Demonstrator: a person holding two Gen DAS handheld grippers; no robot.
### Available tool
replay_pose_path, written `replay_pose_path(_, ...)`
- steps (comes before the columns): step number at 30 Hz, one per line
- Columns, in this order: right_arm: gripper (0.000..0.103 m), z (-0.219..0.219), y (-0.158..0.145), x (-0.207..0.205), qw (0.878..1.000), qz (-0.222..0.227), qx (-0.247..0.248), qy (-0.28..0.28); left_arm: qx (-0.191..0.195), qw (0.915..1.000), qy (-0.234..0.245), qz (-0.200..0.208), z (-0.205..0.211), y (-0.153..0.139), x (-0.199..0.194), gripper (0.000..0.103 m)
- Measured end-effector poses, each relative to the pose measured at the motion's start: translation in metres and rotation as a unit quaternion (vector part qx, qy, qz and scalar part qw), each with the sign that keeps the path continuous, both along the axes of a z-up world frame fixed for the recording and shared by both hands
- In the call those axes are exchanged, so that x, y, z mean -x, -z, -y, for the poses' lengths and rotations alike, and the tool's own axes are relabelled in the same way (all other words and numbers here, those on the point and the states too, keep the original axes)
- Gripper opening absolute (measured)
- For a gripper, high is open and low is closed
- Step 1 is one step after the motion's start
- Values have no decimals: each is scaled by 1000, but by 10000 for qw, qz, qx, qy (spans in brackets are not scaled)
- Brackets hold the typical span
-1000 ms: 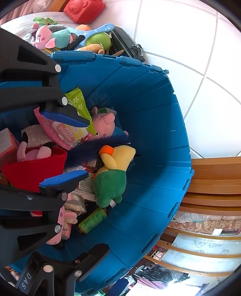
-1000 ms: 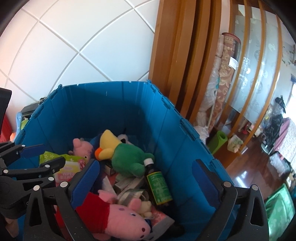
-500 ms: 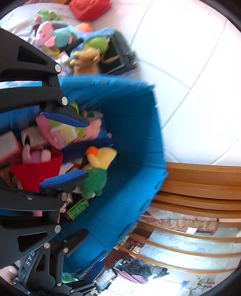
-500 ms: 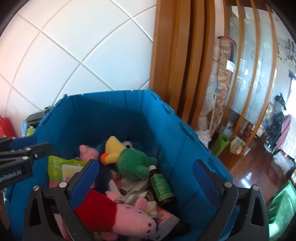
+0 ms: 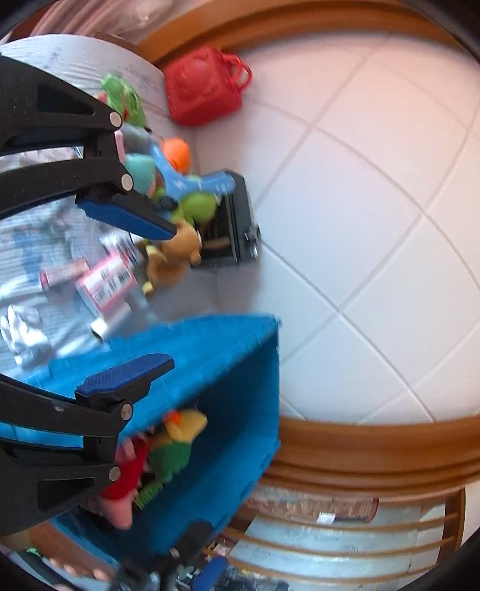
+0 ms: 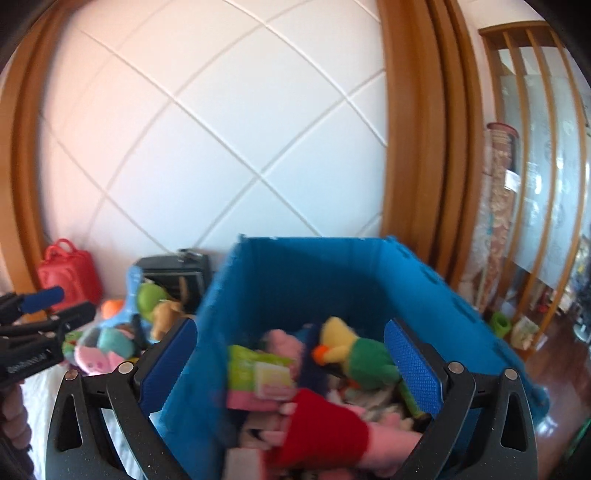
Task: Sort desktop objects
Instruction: 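Bring both tools back from the bin to the pile, then grasp the white paracetamol box with the left tool while the right tool grasps the pink-white medicine box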
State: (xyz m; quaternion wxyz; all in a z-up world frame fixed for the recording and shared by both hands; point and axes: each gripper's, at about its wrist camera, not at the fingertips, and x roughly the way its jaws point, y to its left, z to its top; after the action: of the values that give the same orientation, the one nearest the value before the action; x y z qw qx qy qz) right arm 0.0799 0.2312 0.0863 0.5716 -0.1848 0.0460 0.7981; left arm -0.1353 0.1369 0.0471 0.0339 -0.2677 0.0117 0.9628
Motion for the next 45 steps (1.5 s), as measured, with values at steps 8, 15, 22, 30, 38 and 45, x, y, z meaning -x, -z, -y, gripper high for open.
replay_pose_path(8, 103, 40, 18, 93, 9973, 110, 122, -712, 0, 9934, -944, 659, 129, 55, -5, 63)
replay_pose_path(15, 103, 61, 45, 157, 9933, 208, 441, -1046, -45, 9803, -1558, 1213, 214, 107, -4, 63)
replay_pose_path(22, 103, 47, 102, 204, 9875, 382, 1107, -1050, -190, 9695, -1449, 1970, 260, 176, 16, 63)
replay_pose_path(30, 103, -15, 194, 230, 9663, 762, 2404, -520, -226, 9521, -1105, 2842, 273, 251, 52, 63)
replay_pose_path(38, 103, -70, 287, 233, 9264, 1154, 3583, -56, -292, 9312, -870, 3528, 278, 311, 83, 63)
replay_pose_path(45, 103, -94, 343, 243, 8983, 1405, 4159, 180, -53, 9325, -684, 3546, 270, 327, 95, 68)
